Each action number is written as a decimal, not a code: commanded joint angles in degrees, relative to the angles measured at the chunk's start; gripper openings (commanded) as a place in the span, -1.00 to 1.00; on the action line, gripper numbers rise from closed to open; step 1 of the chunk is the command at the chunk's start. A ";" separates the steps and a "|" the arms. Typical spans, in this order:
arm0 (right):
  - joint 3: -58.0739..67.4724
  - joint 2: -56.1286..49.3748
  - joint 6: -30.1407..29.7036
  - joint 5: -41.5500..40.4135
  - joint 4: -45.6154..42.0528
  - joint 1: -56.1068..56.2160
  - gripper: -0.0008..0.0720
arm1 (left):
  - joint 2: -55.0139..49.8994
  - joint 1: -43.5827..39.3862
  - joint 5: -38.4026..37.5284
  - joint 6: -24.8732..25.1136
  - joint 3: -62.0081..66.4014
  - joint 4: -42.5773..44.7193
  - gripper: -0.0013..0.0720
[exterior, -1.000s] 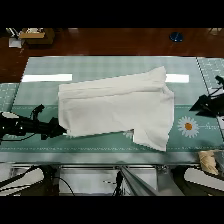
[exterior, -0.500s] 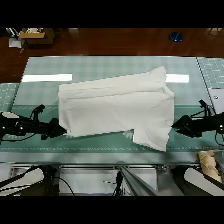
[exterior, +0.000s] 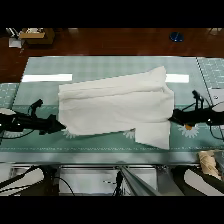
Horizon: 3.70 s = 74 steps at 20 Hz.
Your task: Fold the shirts.
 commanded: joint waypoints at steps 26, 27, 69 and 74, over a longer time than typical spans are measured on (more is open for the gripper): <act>48.98 -37.81 6.95 -27.93 7.21 16.61 -0.04 | -27.12 -2.21 9.49 -2.16 33.59 -12.90 0.59; 48.98 -36.17 5.16 -26.47 5.27 15.54 0.24 | -27.12 -0.90 6.99 -2.16 34.67 -12.41 0.59; 50.34 -19.17 4.00 16.41 11.02 9.68 -0.91 | -26.40 -21.99 -9.22 0.85 39.30 -25.77 -0.91; 50.34 -12.70 8.20 19.80 6.93 9.70 -0.91 | -26.45 -37.09 -1.01 -0.98 39.30 -26.27 -0.91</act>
